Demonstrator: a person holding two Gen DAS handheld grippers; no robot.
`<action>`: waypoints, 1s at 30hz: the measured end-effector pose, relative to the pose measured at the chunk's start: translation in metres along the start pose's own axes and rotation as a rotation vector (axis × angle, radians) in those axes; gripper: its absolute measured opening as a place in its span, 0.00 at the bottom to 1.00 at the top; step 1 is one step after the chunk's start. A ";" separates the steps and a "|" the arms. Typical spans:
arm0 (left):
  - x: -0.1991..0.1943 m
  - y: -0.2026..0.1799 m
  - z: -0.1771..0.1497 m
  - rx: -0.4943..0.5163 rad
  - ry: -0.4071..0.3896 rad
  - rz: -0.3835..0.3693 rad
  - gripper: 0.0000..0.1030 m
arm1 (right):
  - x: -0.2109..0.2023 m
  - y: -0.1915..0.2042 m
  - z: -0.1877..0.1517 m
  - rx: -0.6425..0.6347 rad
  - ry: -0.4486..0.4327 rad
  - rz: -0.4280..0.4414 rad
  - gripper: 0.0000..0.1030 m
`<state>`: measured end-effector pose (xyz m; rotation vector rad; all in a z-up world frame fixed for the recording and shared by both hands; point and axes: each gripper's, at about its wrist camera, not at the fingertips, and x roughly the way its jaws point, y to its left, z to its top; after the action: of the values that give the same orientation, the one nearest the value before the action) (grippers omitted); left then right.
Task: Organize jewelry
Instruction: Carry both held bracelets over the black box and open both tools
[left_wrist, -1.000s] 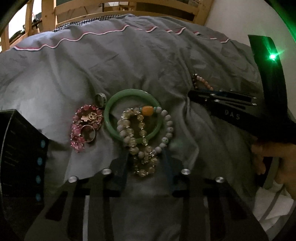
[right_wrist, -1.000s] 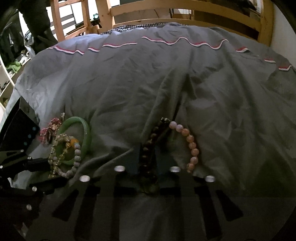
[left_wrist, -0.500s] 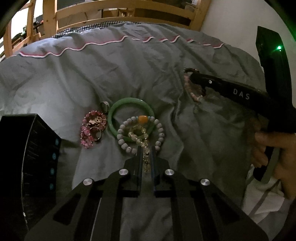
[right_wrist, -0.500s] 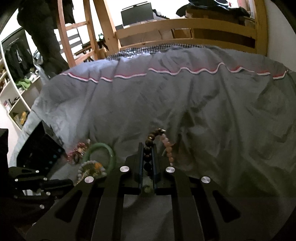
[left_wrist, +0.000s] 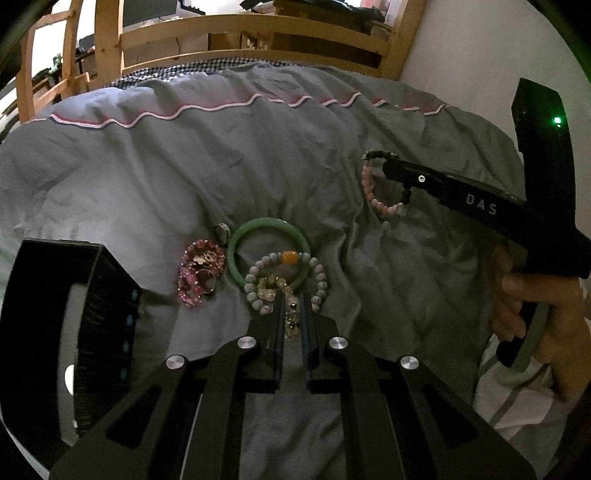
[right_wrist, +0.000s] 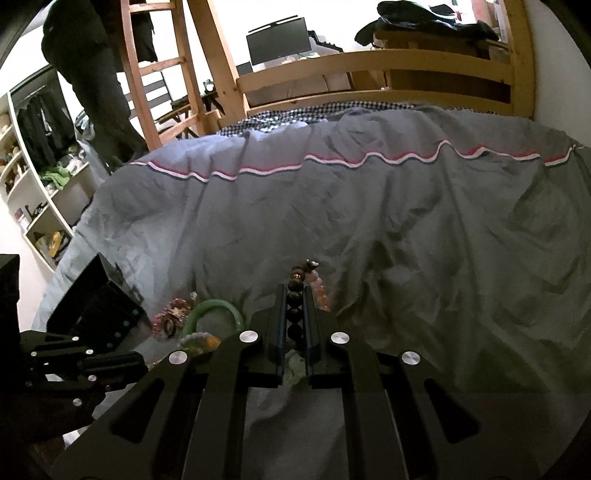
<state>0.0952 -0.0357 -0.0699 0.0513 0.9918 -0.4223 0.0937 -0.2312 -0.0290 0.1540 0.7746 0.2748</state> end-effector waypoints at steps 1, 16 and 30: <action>-0.002 0.000 0.000 -0.002 -0.003 0.001 0.07 | -0.002 0.001 0.001 -0.004 -0.005 0.004 0.08; -0.051 0.009 0.010 -0.030 -0.090 0.014 0.07 | -0.033 0.040 0.006 -0.077 -0.050 0.067 0.08; -0.104 0.037 0.009 -0.058 -0.108 0.105 0.07 | -0.046 0.105 0.005 -0.158 -0.035 0.103 0.08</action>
<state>0.0672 0.0299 0.0152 0.0276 0.8905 -0.2972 0.0464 -0.1449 0.0304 0.0497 0.7078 0.4288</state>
